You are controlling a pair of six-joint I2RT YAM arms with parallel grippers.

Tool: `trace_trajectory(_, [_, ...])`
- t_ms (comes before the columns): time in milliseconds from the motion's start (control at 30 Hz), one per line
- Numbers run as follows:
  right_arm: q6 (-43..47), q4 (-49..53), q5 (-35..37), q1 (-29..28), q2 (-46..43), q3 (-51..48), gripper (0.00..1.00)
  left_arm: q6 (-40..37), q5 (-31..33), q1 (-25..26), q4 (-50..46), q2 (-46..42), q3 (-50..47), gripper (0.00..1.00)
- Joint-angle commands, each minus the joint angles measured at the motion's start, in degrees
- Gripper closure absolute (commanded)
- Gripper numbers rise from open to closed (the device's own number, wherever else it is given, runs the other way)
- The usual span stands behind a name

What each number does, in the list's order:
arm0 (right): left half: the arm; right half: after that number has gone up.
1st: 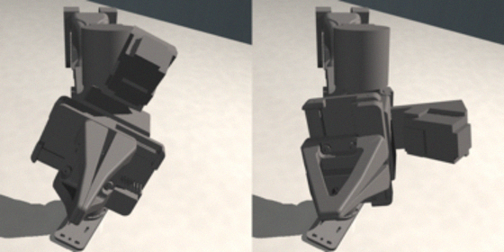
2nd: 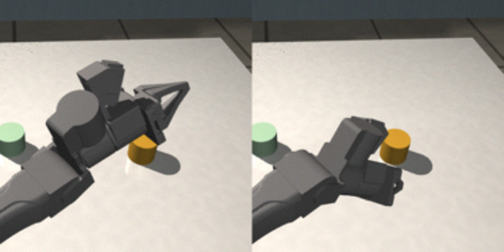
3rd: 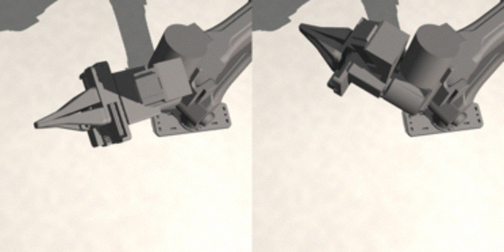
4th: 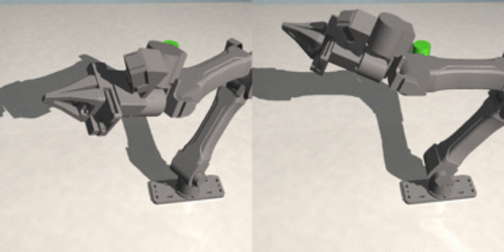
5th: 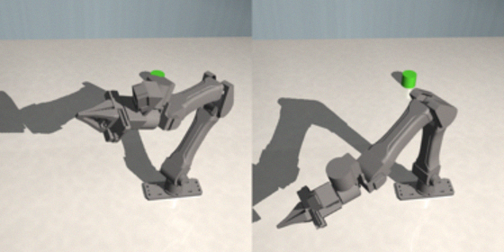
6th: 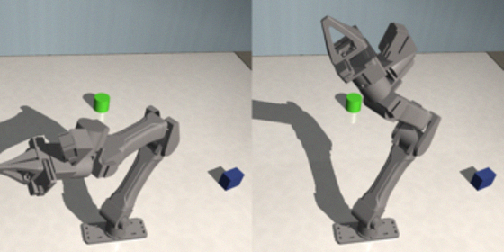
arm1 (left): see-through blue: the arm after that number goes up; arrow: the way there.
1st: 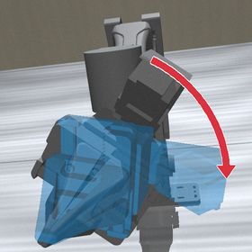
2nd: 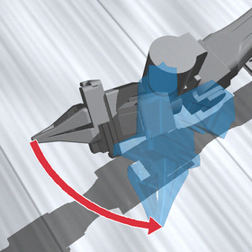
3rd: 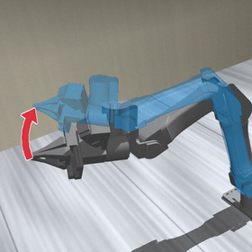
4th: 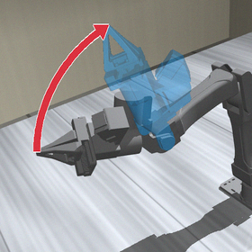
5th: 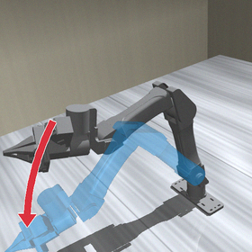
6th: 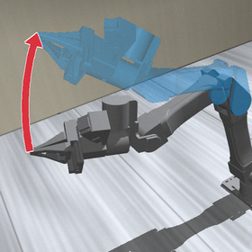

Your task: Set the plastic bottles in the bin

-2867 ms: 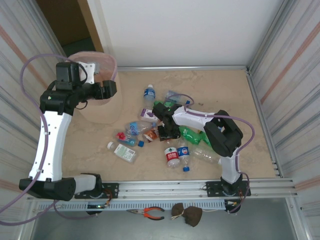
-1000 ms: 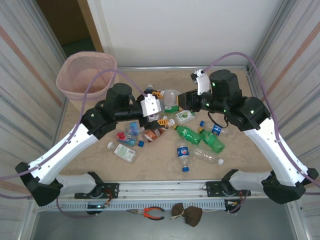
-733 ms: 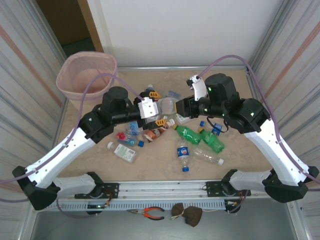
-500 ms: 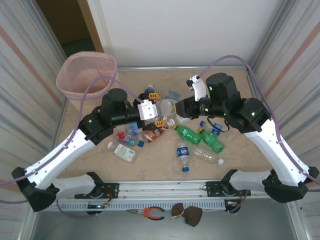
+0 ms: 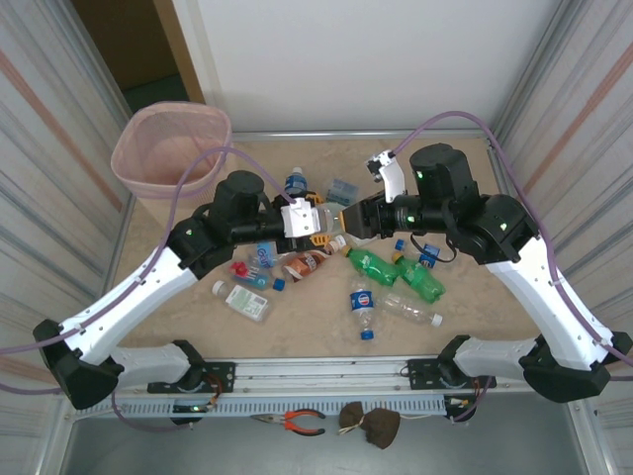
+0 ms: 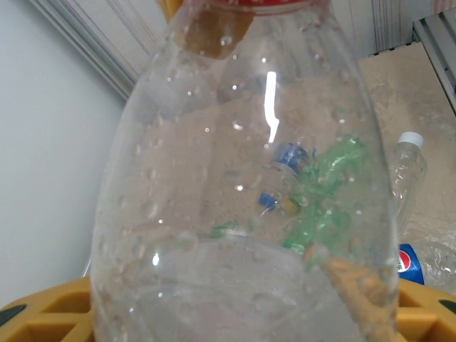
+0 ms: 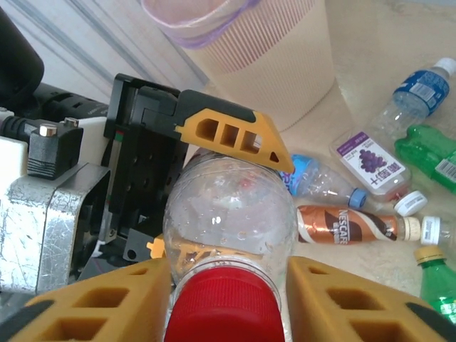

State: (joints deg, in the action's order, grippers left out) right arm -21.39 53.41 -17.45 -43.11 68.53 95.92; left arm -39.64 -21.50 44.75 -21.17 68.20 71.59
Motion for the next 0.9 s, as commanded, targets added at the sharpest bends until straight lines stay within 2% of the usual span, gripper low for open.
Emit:
trace_trajectory(0, [-0.57,-0.28,2.82,0.05,-1.71,1.71,0.32,0.34,0.67,-0.04,-0.36,0.33,2.05,0.43])
trace_trajectory(67, [-0.84,-0.26,4.97,0.64,-2.47,1.56,0.23,0.71,2.47,-0.16,-0.58,0.82,2.6,0.43])
trace_trajectory(133, [-1.47,-0.23,6.5,1.84,-3.27,1.2,0.19,1.98,4.03,-0.87,-1.51,1.81,3.68,0.43])
trace_trajectory(233, [-2.96,-0.27,8.85,4.71,-4.88,-0.06,0.18,5.29,5.48,-3.12,-3.56,3.32,6.24,0.43])
trace_trajectory(400, [-5.25,-0.56,8.71,10.07,-6.94,-2.88,0.17,9.71,9.62,-7.99,-7.47,5.35,11.43,0.43])
trace_trajectory(600, [-6.11,-1.3,6.63,12.44,-7.1,-5.1,0.16,16.1,13.45,-18.22,-15.23,8.34,19.86,0.44])
trace_trajectory(867, [-5.89,-2.0,5.63,12.66,-5.73,-5.66,0.16,24.72,13.24,-34.15,-21.19,11.7,29.09,0.45])
